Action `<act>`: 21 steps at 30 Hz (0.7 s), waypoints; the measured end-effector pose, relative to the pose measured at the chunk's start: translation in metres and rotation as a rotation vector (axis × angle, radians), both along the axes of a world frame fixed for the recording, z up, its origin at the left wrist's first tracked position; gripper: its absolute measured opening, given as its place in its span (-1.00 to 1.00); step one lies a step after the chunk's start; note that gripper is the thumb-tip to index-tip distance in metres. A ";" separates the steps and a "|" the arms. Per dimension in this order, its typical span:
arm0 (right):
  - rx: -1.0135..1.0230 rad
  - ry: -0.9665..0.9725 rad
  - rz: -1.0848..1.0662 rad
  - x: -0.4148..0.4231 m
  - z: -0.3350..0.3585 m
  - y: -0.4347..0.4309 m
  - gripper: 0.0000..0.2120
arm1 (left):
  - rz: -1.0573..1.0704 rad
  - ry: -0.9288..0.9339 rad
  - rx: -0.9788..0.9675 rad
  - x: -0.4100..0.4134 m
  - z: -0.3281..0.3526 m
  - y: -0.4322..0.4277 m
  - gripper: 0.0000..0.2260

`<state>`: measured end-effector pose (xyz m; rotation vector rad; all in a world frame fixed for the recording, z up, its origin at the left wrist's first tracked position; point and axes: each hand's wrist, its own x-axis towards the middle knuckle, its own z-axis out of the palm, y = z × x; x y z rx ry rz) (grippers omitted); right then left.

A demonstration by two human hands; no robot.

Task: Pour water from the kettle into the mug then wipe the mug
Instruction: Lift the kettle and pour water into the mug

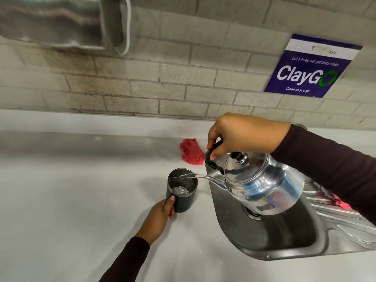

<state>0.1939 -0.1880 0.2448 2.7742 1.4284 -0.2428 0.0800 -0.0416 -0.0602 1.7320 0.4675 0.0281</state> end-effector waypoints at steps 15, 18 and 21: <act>-0.043 -0.014 0.014 -0.005 0.006 0.007 -0.81 | -0.012 -0.006 0.014 -0.001 0.002 0.000 -0.57; -0.046 -0.003 0.010 -0.005 0.007 0.008 -0.80 | -0.014 -0.011 0.013 -0.001 0.004 -0.001 -0.57; -0.058 -0.012 0.015 -0.005 0.007 0.009 -0.79 | -0.004 -0.009 0.011 -0.002 0.004 -0.001 -0.58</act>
